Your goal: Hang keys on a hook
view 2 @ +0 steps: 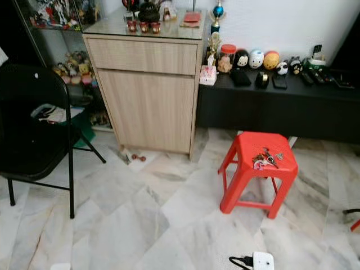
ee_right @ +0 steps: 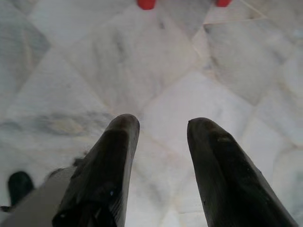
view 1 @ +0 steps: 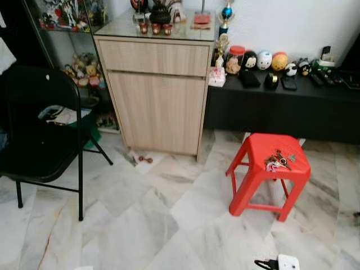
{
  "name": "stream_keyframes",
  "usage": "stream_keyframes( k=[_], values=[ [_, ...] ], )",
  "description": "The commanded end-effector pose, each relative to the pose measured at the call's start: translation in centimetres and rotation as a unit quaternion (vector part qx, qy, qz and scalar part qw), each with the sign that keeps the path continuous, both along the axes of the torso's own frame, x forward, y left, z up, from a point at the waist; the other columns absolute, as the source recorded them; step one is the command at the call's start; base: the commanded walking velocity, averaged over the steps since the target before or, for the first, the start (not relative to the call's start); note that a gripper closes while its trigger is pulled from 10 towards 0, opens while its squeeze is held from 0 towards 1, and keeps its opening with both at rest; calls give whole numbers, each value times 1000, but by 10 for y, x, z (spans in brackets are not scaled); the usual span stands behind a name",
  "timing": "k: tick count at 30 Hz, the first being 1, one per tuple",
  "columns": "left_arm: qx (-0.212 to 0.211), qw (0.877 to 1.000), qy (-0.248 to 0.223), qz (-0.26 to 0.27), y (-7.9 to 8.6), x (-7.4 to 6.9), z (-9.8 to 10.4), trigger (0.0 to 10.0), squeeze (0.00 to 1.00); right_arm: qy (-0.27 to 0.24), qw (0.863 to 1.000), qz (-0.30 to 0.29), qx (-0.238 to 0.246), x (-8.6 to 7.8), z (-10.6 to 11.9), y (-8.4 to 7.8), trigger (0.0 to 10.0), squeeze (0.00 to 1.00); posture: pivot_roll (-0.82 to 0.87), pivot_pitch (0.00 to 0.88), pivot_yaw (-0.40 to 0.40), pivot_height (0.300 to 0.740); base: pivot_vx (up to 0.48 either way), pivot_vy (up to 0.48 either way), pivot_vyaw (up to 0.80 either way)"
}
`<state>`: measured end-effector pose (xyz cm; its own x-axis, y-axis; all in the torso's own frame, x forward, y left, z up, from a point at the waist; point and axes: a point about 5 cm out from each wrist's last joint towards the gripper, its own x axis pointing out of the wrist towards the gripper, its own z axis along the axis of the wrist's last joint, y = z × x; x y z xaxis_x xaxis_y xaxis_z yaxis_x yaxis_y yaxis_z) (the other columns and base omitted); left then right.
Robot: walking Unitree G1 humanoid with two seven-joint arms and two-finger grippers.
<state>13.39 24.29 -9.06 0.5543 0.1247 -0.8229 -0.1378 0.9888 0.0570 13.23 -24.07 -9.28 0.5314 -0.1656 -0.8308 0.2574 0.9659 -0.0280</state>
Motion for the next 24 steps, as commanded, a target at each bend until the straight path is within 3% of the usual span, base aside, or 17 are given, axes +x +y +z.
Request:
stream_keyframes(
  k=[1, 5, 9, 17, 24],
  values=[
    [8, 1000, 14, -4, 5, -7, -1, 10000, 0, 0, 1000, -7, 12, -3, -2, 5, 10000, 0, 151, 0, -14, 740, 0, -472, 0],
    [7, 1000, 14, 1, 5, -7, -1, 10000, 0, 2, 1000, -7, 14, -4, -3, 8, 10000, 0, 150, 0, -13, 740, 0, -472, 0],
    [6, 1000, 14, -2, 4, -6, -1, 10000, 0, 5, 1000, -2, 22, -4, -7, 25, 10000, 0, 148, 0, -12, 740, 0, -415, 0],
    [-6, 1000, 8, 12, 3, -7, -2, 10000, 0, 2, 1000, 1, 21, 2, -8, 40, 10000, 0, 148, 0, -15, 740, 0, 0, 0],
    [-14, 1000, 2, 21, 2, -7, -2, 10000, 0, -2, 1000, -5, 17, 3, -6, 34, 10000, 0, 144, 0, -16, 740, 0, 0, 0]
  ],
)
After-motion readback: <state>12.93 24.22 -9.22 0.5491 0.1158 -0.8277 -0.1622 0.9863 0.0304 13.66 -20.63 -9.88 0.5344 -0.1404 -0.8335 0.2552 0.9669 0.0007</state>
